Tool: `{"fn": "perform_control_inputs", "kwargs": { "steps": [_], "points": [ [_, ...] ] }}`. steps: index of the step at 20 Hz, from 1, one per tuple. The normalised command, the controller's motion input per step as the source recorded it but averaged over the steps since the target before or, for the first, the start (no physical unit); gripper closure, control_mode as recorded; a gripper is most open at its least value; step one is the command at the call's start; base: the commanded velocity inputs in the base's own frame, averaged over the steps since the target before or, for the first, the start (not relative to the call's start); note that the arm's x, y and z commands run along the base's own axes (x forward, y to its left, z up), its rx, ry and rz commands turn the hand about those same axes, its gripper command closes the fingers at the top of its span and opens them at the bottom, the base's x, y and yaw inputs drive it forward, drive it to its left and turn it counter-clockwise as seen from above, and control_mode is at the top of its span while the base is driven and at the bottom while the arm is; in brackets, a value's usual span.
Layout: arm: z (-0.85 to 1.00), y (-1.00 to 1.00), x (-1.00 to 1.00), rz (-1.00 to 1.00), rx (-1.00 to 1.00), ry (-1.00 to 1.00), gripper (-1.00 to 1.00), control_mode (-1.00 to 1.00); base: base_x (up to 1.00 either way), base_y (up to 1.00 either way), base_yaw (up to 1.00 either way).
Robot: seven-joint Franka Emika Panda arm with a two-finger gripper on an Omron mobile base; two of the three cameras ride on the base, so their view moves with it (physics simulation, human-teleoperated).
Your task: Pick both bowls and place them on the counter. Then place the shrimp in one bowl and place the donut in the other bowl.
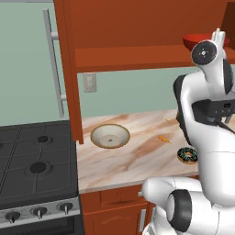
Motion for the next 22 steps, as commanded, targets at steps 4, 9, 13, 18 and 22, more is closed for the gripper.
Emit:
{"fn": "perform_control_inputs", "kwargs": {
  "steps": [4,9,13,18,22],
  "points": [
    [0.00,-0.22,0.43,0.00,0.00,0.06,-1.00,-1.00,0.00,0.00,0.00],
    [0.00,-0.18,0.45,0.02,0.00,0.01,-1.00,-1.00,0.00,0.00,0.00],
    [0.01,-0.16,0.46,0.04,0.00,0.02,-1.00,-1.00,0.00,0.00,0.00],
    [0.08,-0.17,0.49,0.04,0.00,0.12,-1.00,-1.00,0.00,0.00,0.00],
    [0.04,-0.14,0.46,0.02,0.00,0.10,-1.00,-1.00,0.00,0.00,0.00]
  ]
}}
